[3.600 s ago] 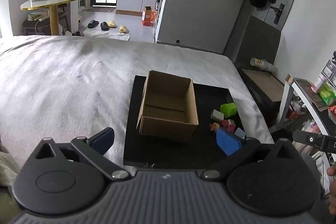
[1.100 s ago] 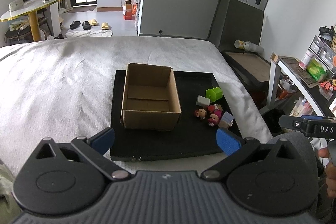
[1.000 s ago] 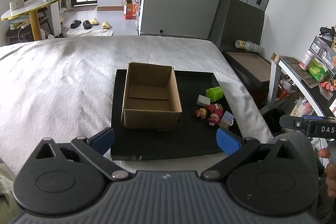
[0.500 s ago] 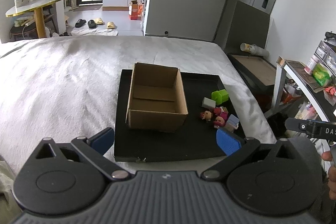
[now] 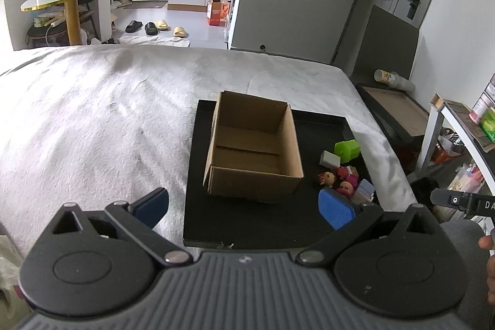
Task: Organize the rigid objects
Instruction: 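Move the left gripper to the box wall while the right gripper approaches the toys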
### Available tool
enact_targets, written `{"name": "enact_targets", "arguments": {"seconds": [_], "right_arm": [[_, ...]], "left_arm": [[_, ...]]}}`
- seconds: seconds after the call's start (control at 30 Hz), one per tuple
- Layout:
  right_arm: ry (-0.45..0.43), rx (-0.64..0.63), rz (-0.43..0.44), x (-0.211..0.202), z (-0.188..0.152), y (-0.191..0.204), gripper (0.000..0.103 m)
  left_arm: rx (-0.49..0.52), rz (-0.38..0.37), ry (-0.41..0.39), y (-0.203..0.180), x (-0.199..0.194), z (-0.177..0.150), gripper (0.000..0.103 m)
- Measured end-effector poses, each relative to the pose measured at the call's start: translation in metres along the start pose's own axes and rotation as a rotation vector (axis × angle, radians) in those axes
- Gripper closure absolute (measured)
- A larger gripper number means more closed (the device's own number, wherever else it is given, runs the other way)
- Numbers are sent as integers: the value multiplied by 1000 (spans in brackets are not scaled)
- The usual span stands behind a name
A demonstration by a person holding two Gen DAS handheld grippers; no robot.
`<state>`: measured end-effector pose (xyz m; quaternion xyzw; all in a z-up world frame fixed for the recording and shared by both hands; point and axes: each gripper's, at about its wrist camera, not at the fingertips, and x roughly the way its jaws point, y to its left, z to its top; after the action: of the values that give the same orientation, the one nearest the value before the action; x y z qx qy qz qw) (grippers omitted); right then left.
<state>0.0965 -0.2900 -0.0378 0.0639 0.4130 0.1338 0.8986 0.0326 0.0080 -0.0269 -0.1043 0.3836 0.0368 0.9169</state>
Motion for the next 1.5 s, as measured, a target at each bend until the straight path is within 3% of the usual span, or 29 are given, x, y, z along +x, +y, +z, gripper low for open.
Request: {"name": "enact_targets", "arguments": {"seconds": [0.4,0.67,0.93,1.4,1.5], "right_arm": [[31,27,1,32,13,-4,0],[50,141,-18,61,29,-23,2],[103,278,-48,107,36,-50,7],[208,428,-89,181,29,-86,10],[230,466,-95,190,27,-94,17]], "left_arm": [[-37,15,21,16,27,11,3],[-46,40,27,25,50,21,4],[-95,59,25,34,73,29,18],[-173,64,106,47,139,40,45],[-171,75,116,48,153,40,49]]}}
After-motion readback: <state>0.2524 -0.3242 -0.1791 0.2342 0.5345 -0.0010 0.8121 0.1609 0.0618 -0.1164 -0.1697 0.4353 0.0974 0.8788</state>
